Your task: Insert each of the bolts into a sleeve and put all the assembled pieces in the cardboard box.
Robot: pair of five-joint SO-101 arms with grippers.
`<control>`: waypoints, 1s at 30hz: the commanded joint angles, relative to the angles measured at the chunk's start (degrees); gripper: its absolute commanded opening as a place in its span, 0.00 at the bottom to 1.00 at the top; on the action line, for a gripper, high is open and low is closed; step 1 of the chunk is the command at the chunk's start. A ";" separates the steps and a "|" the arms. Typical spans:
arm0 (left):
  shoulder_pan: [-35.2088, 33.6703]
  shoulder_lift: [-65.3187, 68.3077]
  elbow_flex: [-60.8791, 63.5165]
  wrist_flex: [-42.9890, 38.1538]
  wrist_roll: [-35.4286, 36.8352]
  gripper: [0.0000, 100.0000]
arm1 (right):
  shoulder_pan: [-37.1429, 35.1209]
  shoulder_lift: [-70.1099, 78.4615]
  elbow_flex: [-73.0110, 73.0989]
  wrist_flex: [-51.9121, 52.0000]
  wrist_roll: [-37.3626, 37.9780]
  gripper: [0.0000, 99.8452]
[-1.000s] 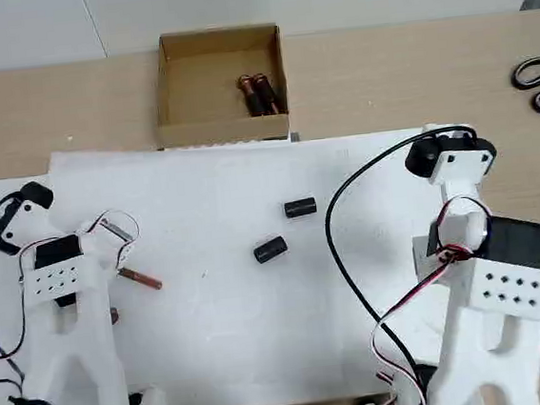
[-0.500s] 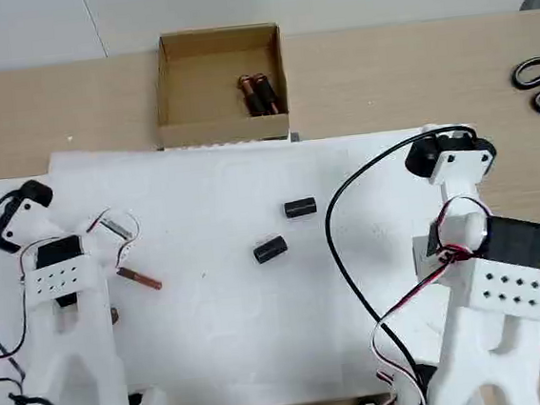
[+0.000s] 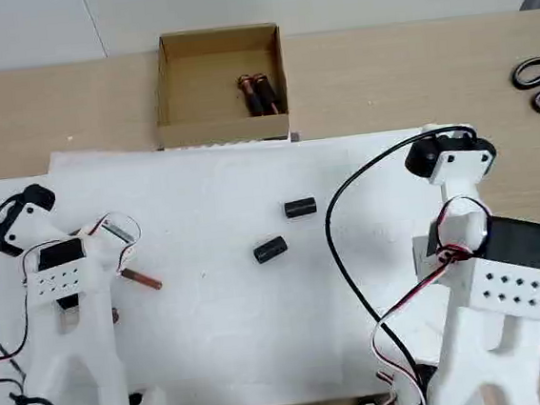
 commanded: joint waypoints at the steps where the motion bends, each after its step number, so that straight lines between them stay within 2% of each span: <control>1: -0.18 -0.18 0.13 -1.32 0.18 0.14 | 0.40 -1.19 -0.35 0.57 0.62 0.00; 6: -0.18 -0.26 4.18 -5.45 0.18 0.14 | 0.40 -1.19 -0.35 0.57 0.62 0.00; 27: -0.18 -0.09 9.63 -10.73 0.09 0.13 | 0.40 -1.19 -0.35 0.57 0.62 0.00; 30: -0.26 1.76 10.51 -11.69 0.09 0.07 | 0.40 -1.19 -0.35 0.66 0.62 0.00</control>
